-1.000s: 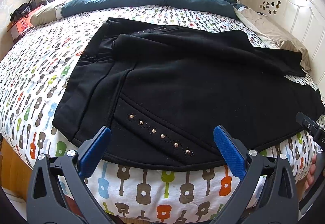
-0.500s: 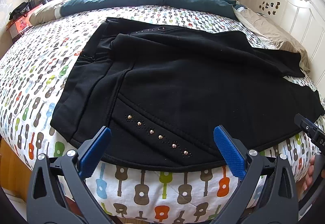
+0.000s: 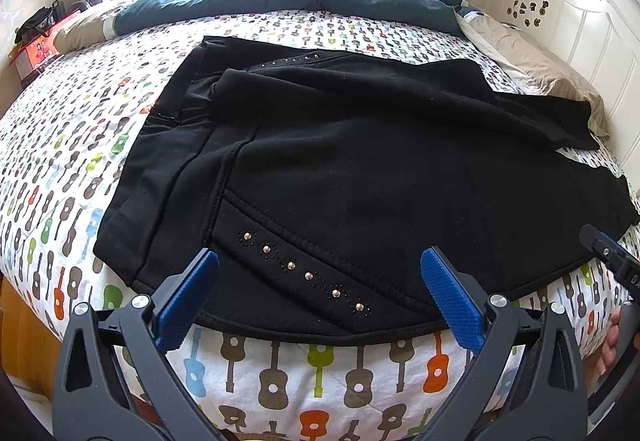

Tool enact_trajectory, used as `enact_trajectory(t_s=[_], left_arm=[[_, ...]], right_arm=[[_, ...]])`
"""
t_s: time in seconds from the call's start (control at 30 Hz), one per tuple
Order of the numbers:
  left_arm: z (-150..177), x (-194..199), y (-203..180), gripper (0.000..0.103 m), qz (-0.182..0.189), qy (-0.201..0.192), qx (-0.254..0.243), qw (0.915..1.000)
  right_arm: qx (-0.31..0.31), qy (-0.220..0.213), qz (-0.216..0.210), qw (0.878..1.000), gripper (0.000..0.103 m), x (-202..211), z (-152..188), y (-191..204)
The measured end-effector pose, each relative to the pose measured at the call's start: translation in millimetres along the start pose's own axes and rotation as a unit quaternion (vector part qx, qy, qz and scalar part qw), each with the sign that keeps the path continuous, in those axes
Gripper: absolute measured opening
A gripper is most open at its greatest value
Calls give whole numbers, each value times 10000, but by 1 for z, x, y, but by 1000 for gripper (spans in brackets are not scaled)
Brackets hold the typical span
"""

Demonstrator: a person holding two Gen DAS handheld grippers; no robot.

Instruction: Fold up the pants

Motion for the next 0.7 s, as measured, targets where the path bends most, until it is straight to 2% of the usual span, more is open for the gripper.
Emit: enact_trajectory(t_s=[0.13,0.23,0.3,0.37,0.43,0.5,0.6,0.7], left_arm=[[-6,-2,5,101,-33,37,18,10000],[-9,-6,9,101,-47,23,34,10000],[-10,-12,13,101,-89,102,28,9999],[-11,-17,16,101,-106,117,33,9999],[-12,-21,20,101,-105,143,63,9998],[-13,-25,27,101,-42,165,193,9997],[-12,-31,37,101,83,210,418,9989],[-8,-35,45,101,92,192,506,9985]], right_arm=[[-479,-105,-209,9986,98,13,-17,-36],[-1252,-272,-278,9914,98,26,-34,-94],[-1873,-488,-99,9810,98,38,-42,-144],[-2459,-763,101,9662,98,51,-45,-195],[-3101,-966,239,9455,98,59,-43,-243],[-3889,-1127,196,9141,98,64,-35,-292],[-4460,-1285,86,8857,98,62,-27,-330],[-4777,-1292,15,8690,98,54,-23,-347]])
Point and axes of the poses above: each gripper's, at about its wrist camera, not at the fingertips, and x roughly against the way its jaws point, y to its left, z to its underside, the point moved 2 cm from there along -x, roughly the way its jaws point, and after that the axes turned 4 degrees about z, right-handed, at the moved point
